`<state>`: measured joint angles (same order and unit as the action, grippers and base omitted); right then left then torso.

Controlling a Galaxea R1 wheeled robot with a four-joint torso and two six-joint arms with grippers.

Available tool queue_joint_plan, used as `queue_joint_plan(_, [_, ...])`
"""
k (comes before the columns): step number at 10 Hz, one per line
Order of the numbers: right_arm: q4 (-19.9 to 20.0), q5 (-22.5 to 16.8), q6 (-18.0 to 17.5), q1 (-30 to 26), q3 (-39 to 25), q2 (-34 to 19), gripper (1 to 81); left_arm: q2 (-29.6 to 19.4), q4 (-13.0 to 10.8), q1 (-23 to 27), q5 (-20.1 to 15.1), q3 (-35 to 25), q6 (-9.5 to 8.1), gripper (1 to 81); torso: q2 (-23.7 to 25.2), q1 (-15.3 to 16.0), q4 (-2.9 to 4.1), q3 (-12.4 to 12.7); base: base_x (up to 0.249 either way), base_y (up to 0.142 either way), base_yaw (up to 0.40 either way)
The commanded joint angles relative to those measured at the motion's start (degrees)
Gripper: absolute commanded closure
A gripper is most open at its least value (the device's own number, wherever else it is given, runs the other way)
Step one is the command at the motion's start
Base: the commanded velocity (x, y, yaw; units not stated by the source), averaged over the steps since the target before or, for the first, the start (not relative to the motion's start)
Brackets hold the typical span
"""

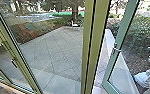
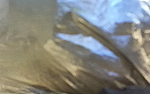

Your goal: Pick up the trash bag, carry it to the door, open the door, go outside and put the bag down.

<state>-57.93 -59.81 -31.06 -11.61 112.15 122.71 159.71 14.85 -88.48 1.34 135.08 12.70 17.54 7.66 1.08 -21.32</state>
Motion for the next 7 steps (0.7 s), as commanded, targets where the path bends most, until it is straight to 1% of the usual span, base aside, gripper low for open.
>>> queue_joint_plan(1, [-6.0,-1.6,5.5,-10.8,4.5,-0.5,1.0,-0.4,0.9,0.5,-4.5,-0.5,0.04,81.1,0.0,0.0,0.00,0.0,0.000,0.000,0.000])
queue_joint_plan(3, [-5.4,-1.6,8.2,-10.9,8.7,-1.2,1.0,-0.4,0.9,0.4,-4.5,-0.4,0.04,81.1,0.0,0.0,0.00,0.0,0.000,0.000,0.000])
queue_joint_plan(5, [-5.4,-1.5,9.8,-10.5,8.9,-3.0,1.0,-0.4,0.9,0.2,-4.5,-0.4,0.04,81.1,0.0,0.0,0.00,0.0,0.000,0.000,0.000])
queue_joint_plan(6, [-6.1,-1.5,10.7,-10.8,8.9,-3.6,1.0,-0.4,0.9,0.3,-4.5,-0.4,0.04,81.1,0.0,0.0,0.00,0.0,0.000,0.000,0.000])
queue_joint_plan(7, [-6.7,-1.2,13.3,-10.8,8.8,-4.5,1.0,-0.4,0.8,0.3,-4.5,-0.5,0.04,81.1,0.0,0.0,0.00,0.0,0.000,0.000,0.000])
